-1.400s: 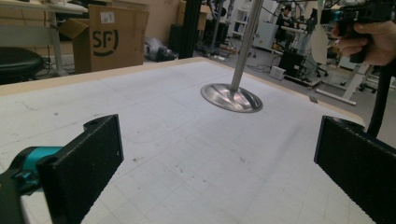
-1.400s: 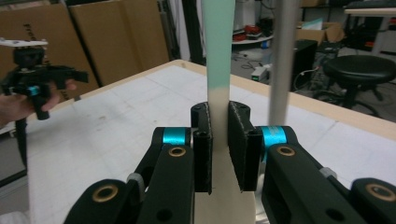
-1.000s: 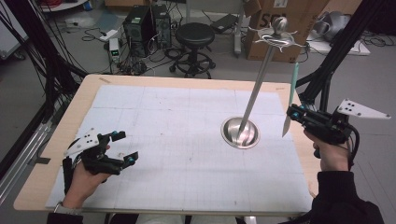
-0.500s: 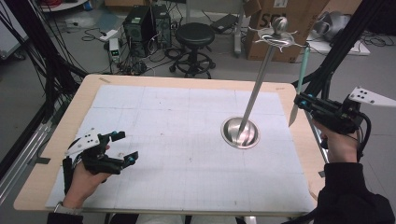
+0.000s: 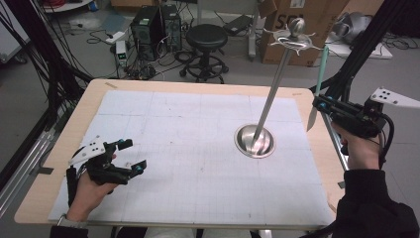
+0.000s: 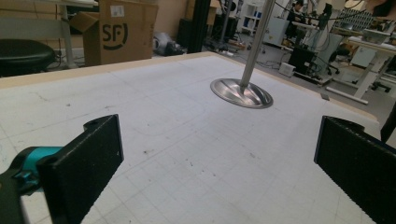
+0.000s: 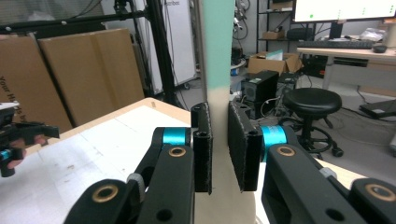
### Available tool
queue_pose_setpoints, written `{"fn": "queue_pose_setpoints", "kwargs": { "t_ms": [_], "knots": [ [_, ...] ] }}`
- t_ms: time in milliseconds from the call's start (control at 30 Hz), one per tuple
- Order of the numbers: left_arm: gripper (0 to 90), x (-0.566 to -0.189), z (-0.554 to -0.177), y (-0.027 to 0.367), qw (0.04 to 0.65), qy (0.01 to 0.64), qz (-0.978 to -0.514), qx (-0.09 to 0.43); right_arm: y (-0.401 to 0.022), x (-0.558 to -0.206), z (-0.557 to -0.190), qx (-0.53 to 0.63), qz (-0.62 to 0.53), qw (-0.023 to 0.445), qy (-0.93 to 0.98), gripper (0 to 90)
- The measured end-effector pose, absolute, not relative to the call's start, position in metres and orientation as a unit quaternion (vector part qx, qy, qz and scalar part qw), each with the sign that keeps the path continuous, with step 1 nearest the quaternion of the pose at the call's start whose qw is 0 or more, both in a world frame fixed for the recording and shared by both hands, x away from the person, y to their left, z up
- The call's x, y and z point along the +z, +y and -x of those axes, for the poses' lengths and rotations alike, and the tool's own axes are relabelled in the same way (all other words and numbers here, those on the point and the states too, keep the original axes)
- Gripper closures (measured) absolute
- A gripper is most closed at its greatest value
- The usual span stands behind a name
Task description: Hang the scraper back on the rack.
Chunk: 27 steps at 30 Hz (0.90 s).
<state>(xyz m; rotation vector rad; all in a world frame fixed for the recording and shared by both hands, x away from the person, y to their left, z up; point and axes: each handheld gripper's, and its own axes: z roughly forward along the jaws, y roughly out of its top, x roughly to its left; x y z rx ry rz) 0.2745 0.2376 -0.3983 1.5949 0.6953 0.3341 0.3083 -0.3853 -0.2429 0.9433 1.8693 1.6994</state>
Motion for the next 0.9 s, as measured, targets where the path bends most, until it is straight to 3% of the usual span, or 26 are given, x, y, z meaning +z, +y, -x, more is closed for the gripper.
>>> {"fn": "queue_pose_setpoints", "kwargs": {
  "t_ms": [900],
  "knots": [
    [1.7, -0.4026, -0.2756, 0.2381, 0.619, 0.304, -0.707, 0.153, -0.3860, -0.2478, -0.3144, 0.621, -0.346, 0.207, 0.672, 80.7]
  ]
}}
